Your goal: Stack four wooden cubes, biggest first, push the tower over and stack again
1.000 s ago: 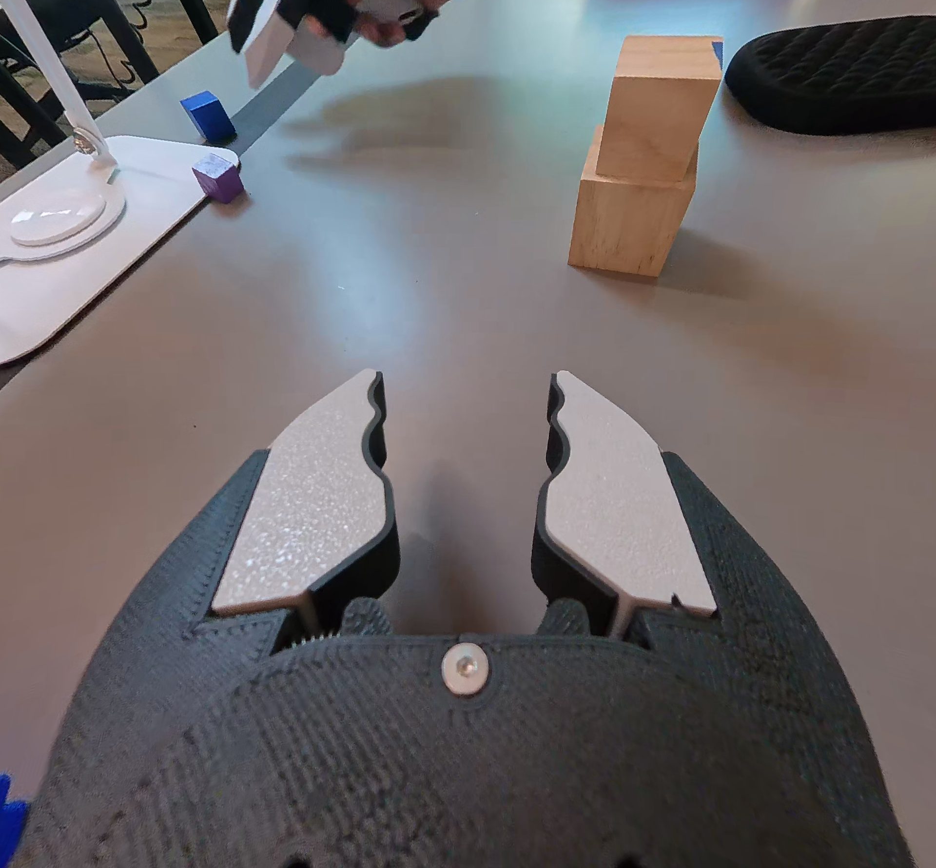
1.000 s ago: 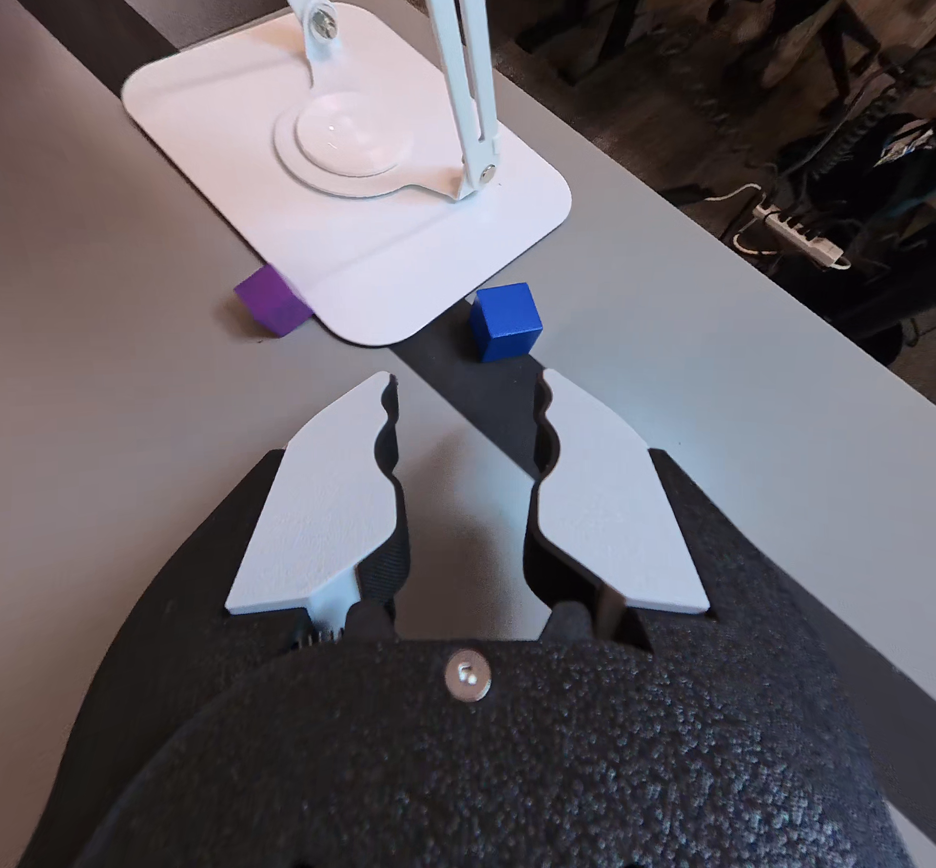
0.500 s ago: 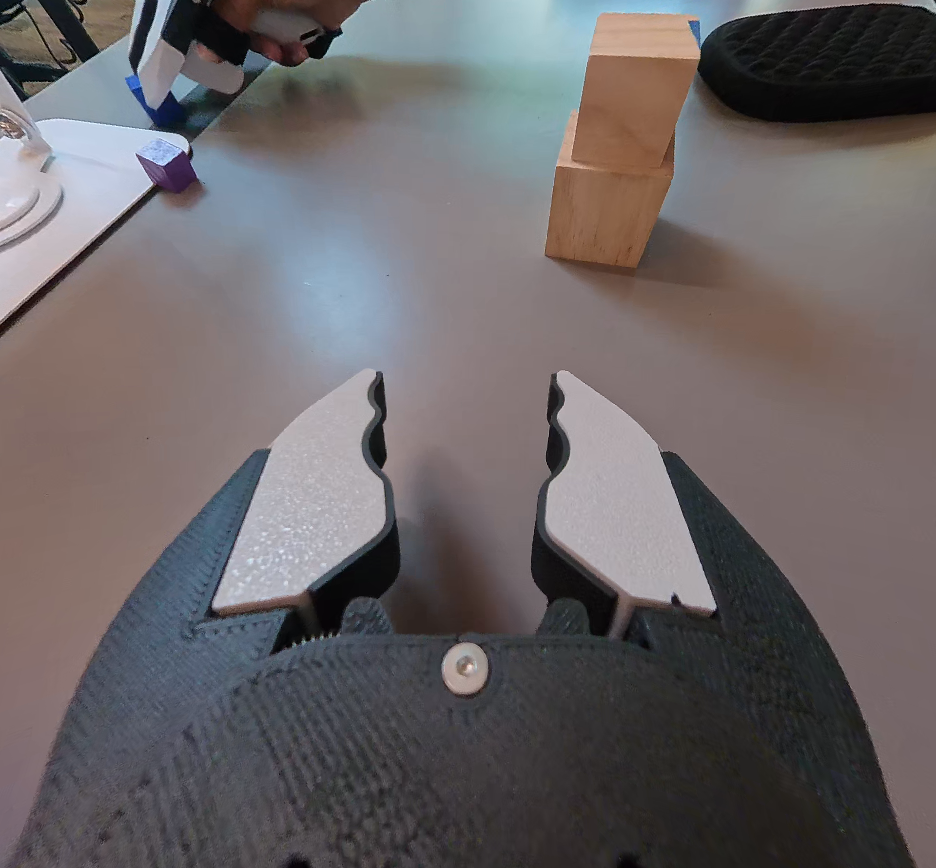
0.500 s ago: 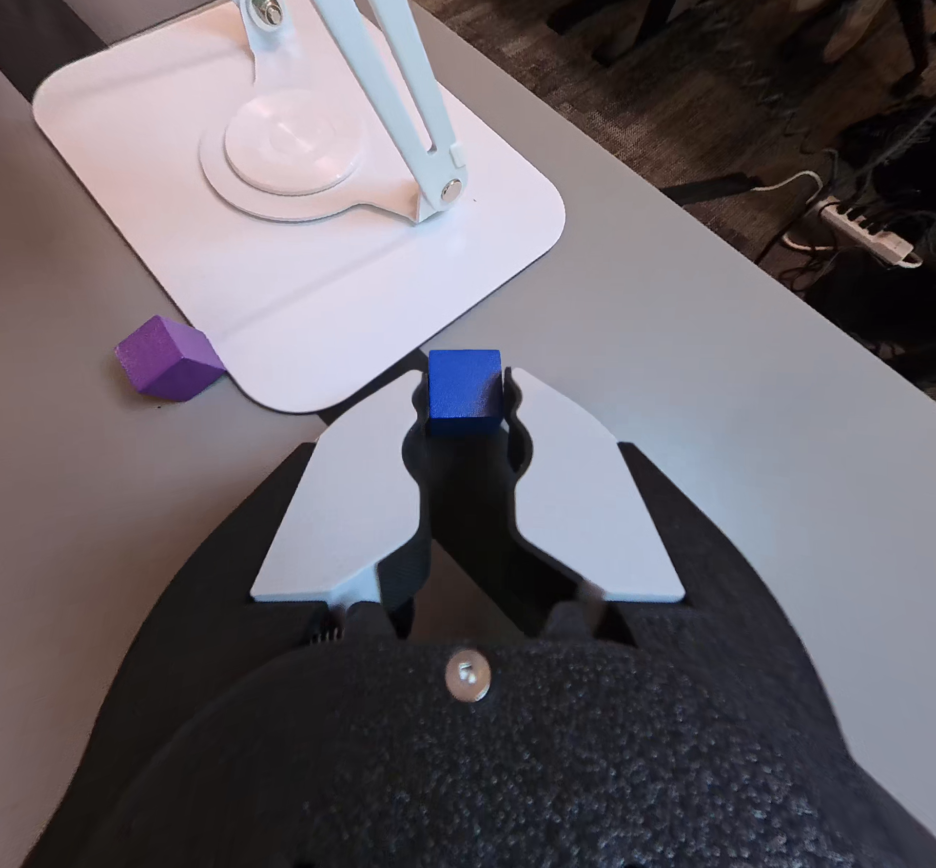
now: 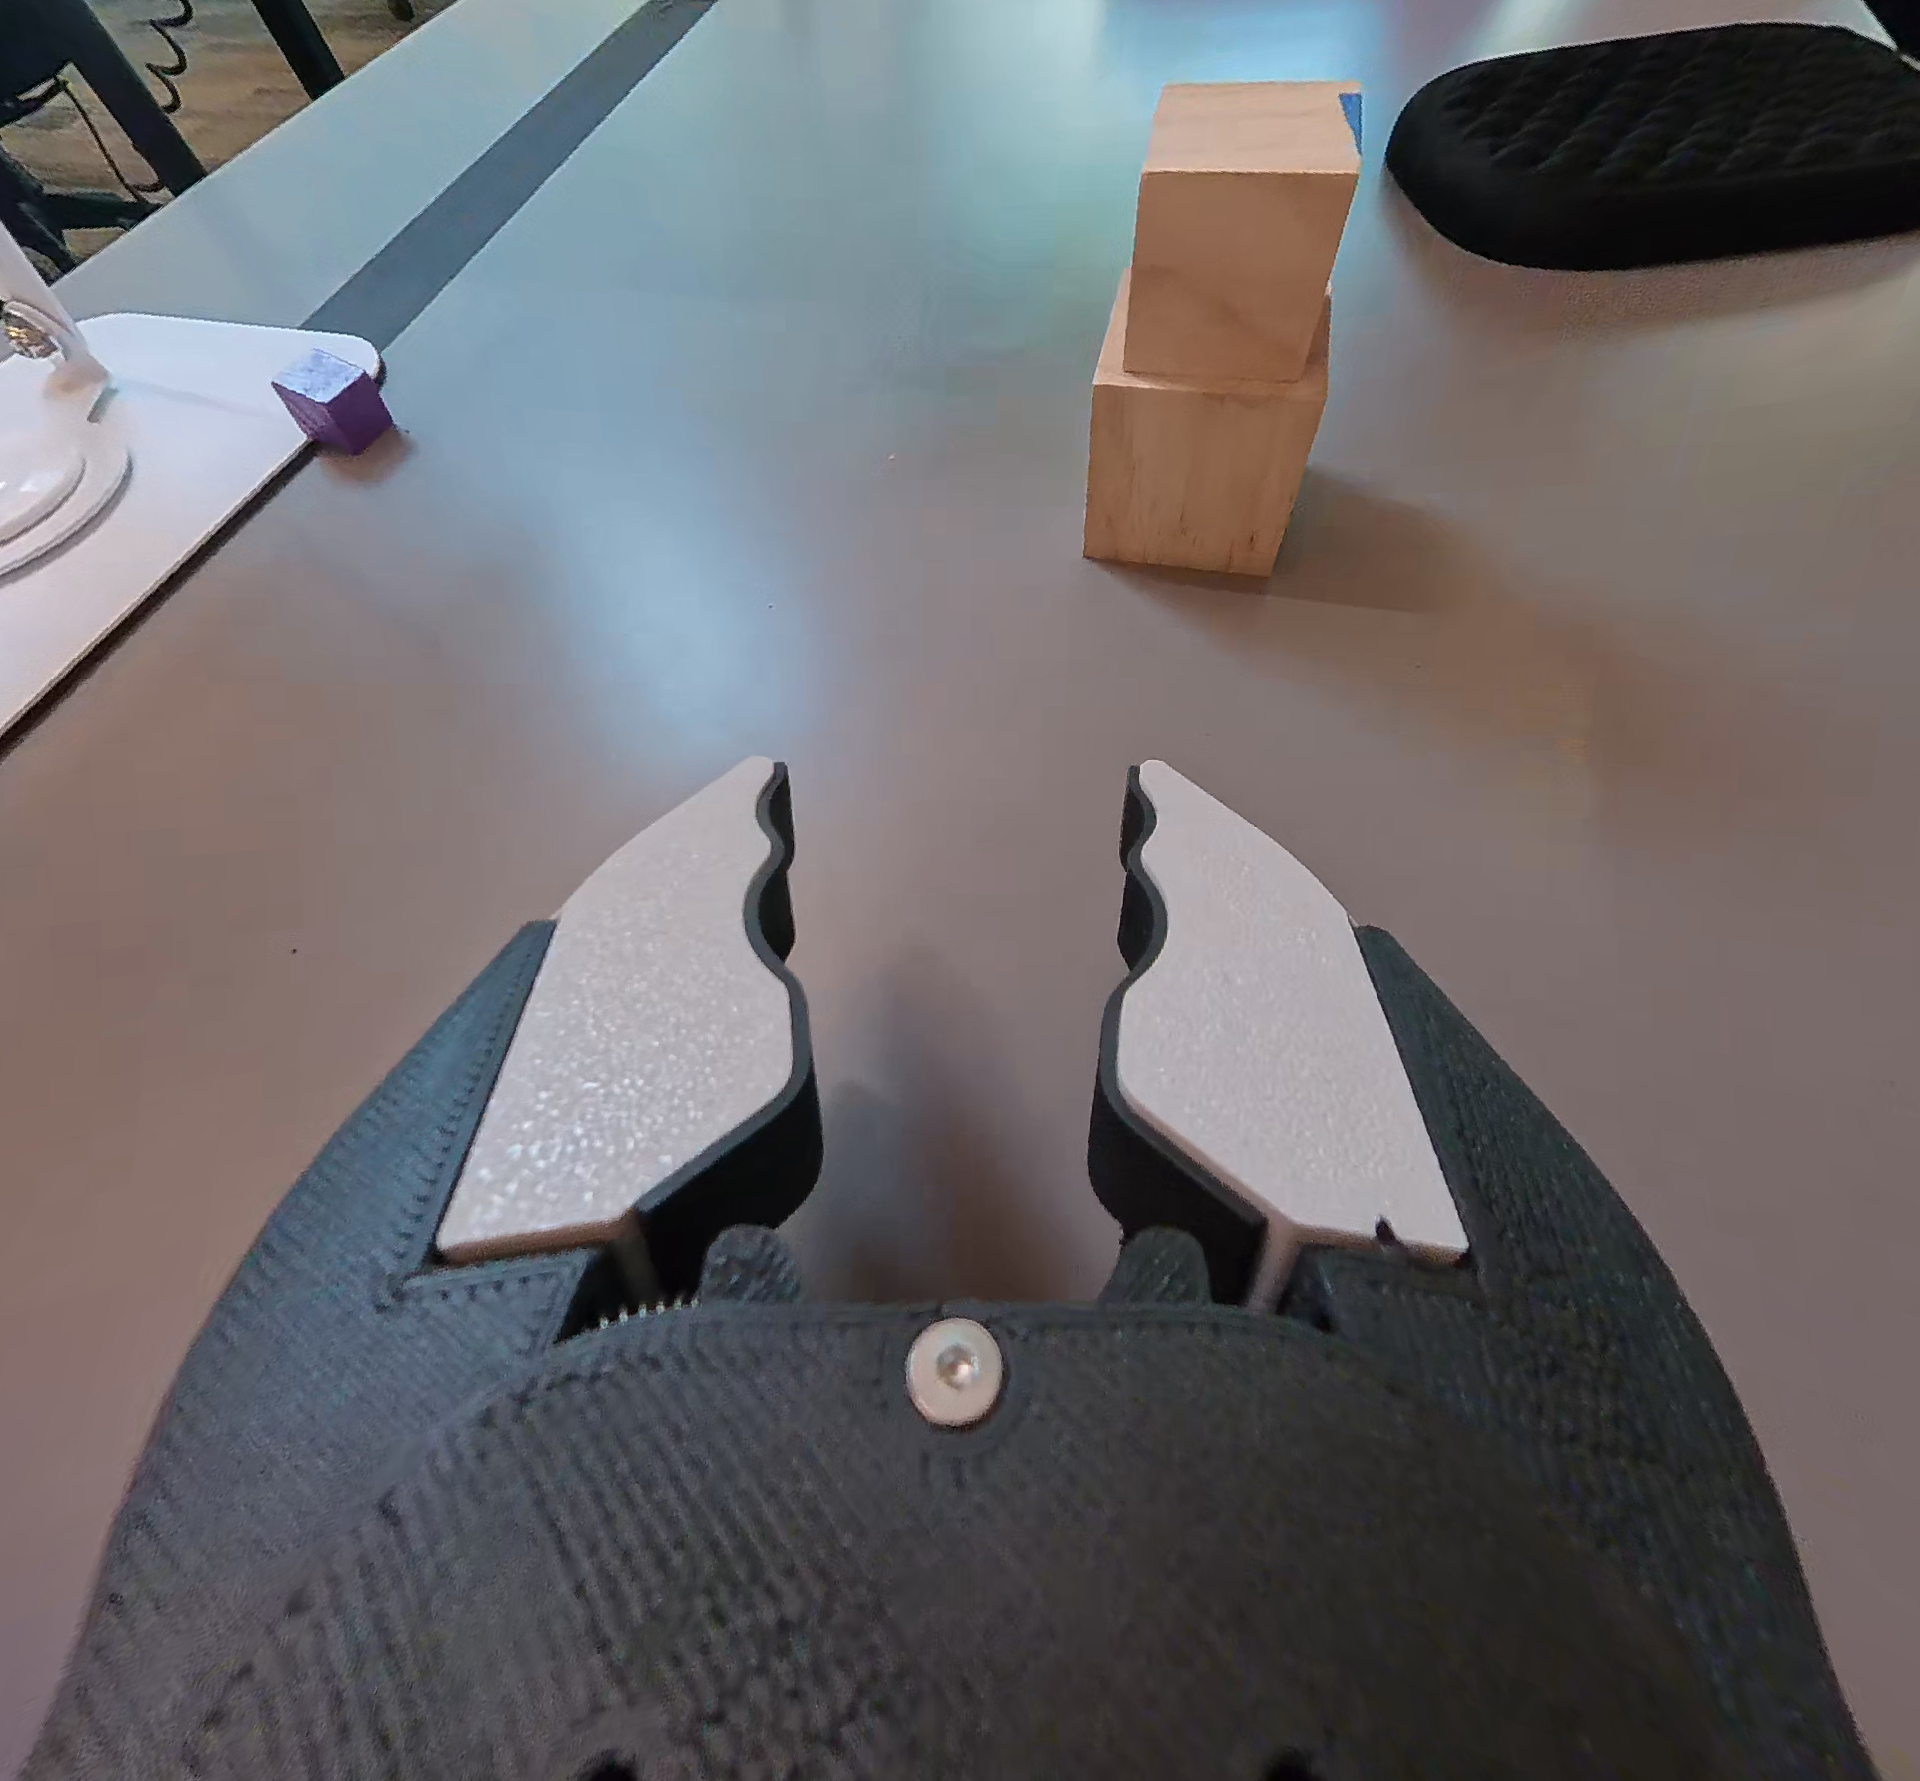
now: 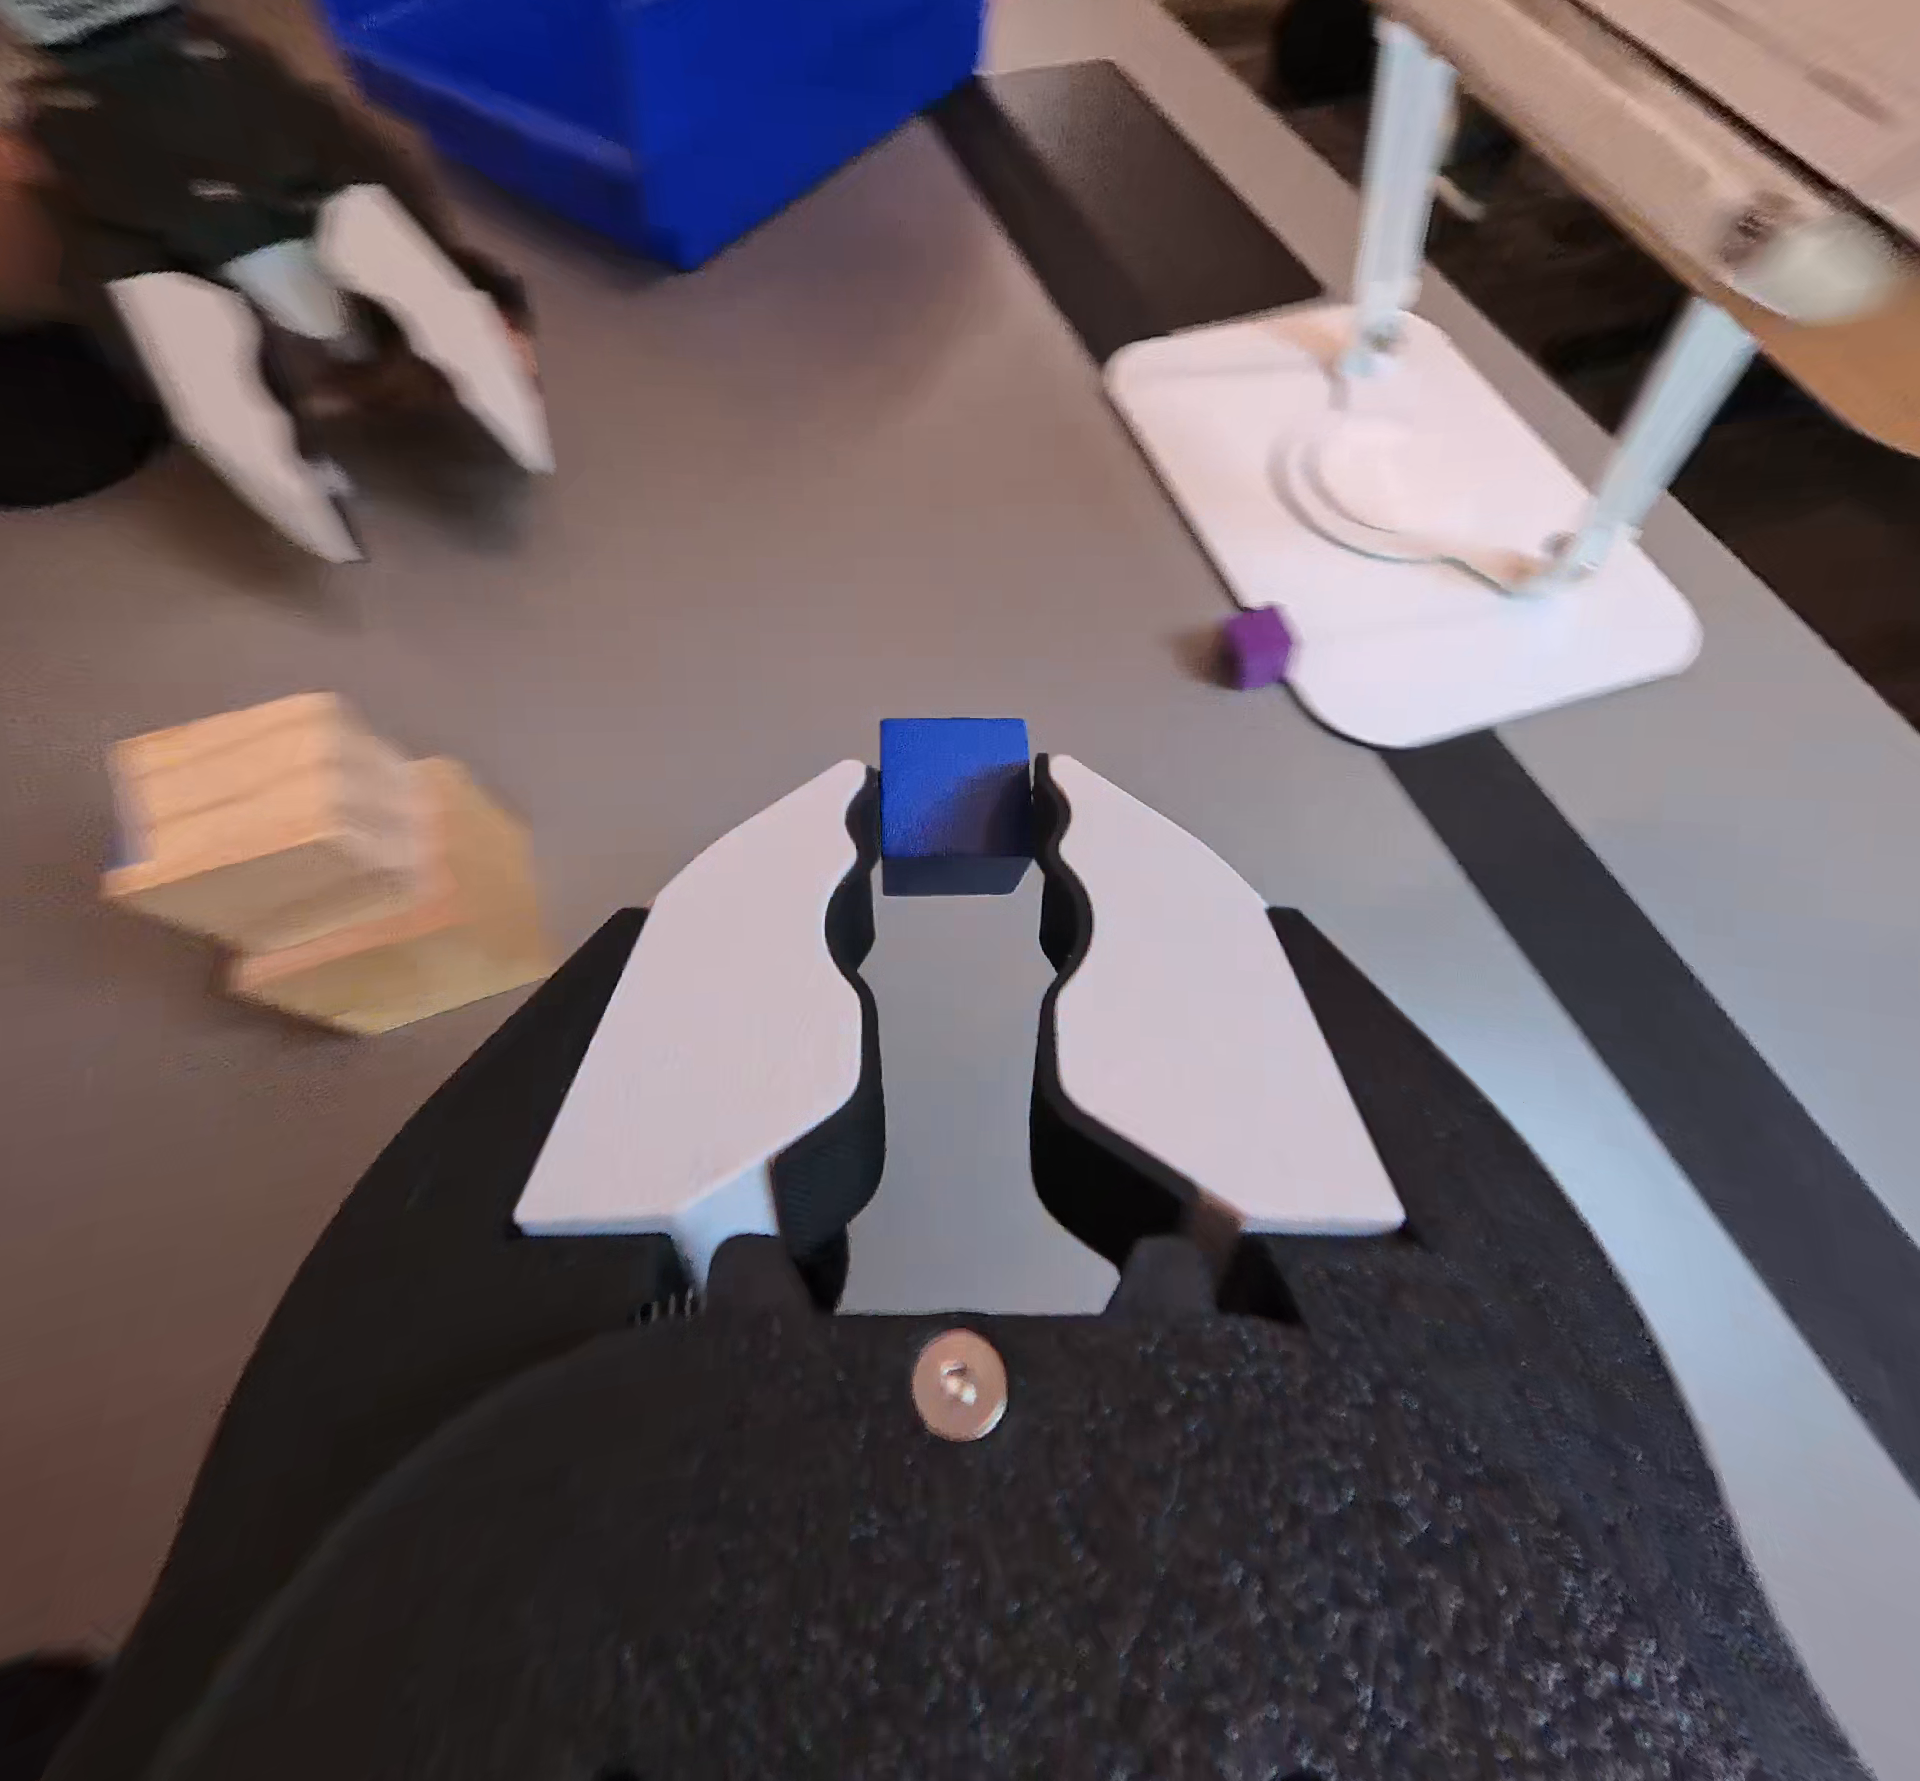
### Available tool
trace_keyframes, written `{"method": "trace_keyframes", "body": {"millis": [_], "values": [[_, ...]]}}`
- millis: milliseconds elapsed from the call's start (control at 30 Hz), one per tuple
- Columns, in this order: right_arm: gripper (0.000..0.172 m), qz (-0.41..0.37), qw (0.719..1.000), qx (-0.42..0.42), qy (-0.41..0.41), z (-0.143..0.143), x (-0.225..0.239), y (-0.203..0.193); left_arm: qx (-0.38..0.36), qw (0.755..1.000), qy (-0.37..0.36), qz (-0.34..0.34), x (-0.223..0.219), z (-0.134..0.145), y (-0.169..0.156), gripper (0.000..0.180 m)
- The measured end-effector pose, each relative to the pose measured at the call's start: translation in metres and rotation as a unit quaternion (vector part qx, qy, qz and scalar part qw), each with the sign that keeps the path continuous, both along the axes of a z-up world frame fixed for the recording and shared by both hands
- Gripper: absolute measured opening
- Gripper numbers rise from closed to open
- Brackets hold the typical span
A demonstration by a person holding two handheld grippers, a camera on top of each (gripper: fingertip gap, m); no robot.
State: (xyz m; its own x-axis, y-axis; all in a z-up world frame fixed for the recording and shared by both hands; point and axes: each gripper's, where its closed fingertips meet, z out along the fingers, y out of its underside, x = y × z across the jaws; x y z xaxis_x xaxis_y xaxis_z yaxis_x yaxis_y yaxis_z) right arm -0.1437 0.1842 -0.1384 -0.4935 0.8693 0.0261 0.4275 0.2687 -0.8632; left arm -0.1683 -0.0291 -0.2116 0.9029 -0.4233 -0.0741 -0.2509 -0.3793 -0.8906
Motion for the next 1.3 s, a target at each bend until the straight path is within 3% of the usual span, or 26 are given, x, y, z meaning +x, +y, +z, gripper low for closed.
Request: {"method": "trace_keyframes", "body": {"millis": [200, 367, 633, 1300], "values": [[0.028, 0.111, 0.994, 0.012, 0.003, 0.024, 0.053, -0.099, 0.004, 1.0, 0.0, 0.0, 0.005, 0.003, 0.0, 0.061], [0.028, 0.146, 0.988, 0.049, -0.018, 0.015, 0.068, -0.137, 0.004, 1.0, 0.006, 0.003, 0.007, 0.003, 0.0, 0.061], [0.028, 0.151, 0.985, 0.072, -0.043, -0.002, 0.068, -0.146, 0.002, 1.0, 0.007, 0.01, 0.002, 0.002, -0.001, 0.06], [0.028, 0.162, 0.983, 0.069, -0.045, -0.01, 0.071, -0.147, -0.009, 1.0, 0.007, 0.008, 0.002, -0.004, -0.001, 0.06]]}}
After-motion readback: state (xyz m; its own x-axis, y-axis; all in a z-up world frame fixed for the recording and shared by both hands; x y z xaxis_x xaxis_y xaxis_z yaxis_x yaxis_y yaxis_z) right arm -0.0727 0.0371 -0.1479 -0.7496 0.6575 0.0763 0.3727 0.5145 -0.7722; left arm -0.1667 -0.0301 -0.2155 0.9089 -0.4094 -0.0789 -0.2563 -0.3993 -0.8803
